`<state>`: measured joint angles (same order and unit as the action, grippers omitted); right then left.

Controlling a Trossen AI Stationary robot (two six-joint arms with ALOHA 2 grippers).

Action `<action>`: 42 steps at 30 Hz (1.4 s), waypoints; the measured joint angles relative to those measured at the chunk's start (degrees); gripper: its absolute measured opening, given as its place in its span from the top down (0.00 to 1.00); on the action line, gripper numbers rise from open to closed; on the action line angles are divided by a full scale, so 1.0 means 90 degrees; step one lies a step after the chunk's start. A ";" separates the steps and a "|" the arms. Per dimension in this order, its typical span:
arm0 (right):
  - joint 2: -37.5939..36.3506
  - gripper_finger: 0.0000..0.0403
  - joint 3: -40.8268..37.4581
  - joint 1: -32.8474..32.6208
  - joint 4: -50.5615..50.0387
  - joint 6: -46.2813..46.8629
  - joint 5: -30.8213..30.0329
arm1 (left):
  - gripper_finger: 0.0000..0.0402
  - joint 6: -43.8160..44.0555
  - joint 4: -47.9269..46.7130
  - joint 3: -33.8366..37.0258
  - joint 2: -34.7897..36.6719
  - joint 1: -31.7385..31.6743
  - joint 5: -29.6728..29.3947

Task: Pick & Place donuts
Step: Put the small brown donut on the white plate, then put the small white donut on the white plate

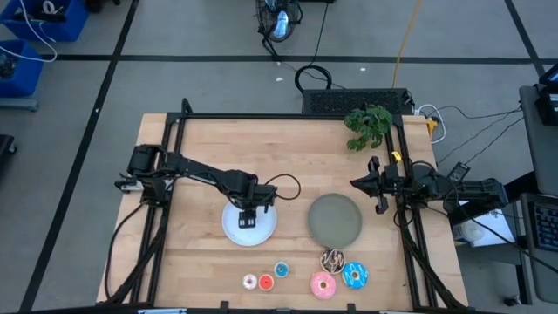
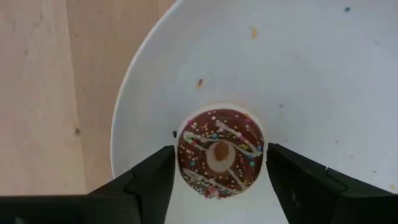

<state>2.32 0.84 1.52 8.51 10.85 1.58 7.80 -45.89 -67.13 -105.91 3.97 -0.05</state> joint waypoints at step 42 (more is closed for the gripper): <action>0.0001 1.00 0.0000 0.0000 -0.0019 -0.0019 0.0000 | 0.41 0.0030 -0.1477 -0.1370 -0.0049 0.0113 -0.0166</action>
<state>2.33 0.84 1.52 8.34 10.68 1.58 8.08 -59.18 -79.46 -106.34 4.99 -1.54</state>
